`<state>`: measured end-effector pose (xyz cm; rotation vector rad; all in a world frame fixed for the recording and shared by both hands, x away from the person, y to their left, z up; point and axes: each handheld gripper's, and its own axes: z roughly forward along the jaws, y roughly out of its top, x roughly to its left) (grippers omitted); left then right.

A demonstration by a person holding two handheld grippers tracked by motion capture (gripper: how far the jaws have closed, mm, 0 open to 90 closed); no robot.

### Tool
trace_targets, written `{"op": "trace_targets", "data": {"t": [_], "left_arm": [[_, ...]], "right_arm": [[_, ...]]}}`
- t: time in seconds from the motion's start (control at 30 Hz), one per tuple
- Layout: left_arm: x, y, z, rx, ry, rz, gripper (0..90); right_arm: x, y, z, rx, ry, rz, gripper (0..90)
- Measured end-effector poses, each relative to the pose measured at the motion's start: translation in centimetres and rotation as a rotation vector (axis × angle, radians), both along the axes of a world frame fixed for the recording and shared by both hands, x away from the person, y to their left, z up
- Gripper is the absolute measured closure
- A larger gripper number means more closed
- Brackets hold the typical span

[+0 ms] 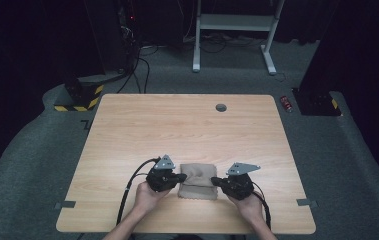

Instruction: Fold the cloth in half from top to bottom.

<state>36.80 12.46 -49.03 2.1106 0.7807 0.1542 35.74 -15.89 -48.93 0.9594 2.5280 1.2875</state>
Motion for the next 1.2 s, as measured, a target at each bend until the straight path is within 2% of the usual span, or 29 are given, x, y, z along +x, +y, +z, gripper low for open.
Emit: {"op": "trace_targets", "data": {"t": [0.17,0.47,0.93,1.03,1.07,1.13,1.2], "left_arm": [[-0.4,-0.3,-0.2,0.032,-0.018,-0.004,88.5],[-0.7,-0.7,-0.7,0.069,-0.028,-0.011,88.4],[-1.6,-0.8,-1.6,0.101,-0.005,-0.032,87.5],[-1.8,-0.7,-1.5,0.107,-0.006,-0.039,86.1],[-1.9,-0.7,-1.5,0.092,0.001,-0.032,84.6],[-2.0,-0.5,-1.1,0.079,-0.003,-0.020,80.1],[-2.0,-0.3,-0.6,0.058,-0.011,-0.008,78.1]], "right_arm": [[-0.3,0.1,-0.3,-0.016,-0.001,0.007,89.2],[-0.7,0.4,-1.2,-0.049,0.004,0.012,89.2],[-1.1,0.4,-2.3,-0.063,0.032,0.020,88.4],[-1.1,0.3,-2.3,-0.062,0.038,0.015,83.5],[-1.1,0.2,-2.3,-0.056,0.044,0.011,80.1],[-1.2,0.0,-2.1,-0.036,0.054,0.006,80.3],[-1.4,-0.2,-1.7,-0.034,0.043,0.002,80.6]]}}
